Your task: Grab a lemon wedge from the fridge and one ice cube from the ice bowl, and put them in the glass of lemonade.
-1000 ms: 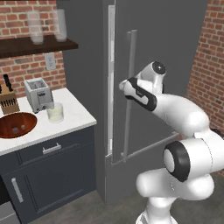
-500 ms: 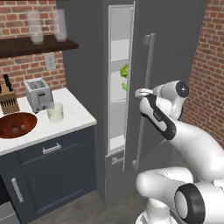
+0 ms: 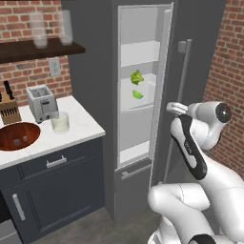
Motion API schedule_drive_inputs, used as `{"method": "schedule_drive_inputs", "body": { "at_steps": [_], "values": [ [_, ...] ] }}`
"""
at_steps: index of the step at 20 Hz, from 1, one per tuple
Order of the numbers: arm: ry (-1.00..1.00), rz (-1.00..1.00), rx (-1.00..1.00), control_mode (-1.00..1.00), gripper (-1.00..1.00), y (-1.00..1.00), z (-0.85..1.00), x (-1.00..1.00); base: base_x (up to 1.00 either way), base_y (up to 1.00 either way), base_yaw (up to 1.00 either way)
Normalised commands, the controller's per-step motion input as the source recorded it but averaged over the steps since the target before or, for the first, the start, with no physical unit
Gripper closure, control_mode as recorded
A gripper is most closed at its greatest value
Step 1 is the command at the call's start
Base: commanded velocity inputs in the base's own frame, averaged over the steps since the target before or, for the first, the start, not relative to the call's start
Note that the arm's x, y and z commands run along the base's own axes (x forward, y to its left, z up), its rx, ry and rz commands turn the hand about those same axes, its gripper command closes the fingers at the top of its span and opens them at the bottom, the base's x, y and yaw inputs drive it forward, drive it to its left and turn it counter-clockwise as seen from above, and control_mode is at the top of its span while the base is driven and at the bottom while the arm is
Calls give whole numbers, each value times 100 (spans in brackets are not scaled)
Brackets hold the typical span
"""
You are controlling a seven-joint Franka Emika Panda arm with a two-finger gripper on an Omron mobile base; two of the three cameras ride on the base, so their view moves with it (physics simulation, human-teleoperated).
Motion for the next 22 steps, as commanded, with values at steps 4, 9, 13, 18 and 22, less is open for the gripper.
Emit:
{"method": "schedule_drive_inputs", "body": {
  "at_steps": [4,9,13,18,22],
  "values": [
    [2,-14,8,-100,100,-88,39,-29,0,0,0],
    [0,-21,11,-100,100,-94,37,-55,0,0,0],
    [0,-23,10,-100,-100,-76,14,-57,0,0,0],
    [-4,-14,3,-100,-100,-23,18,-59,0,0,0],
    [-17,-2,0,-100,-100,1,49,-89,0,0,0]
  ]
}}
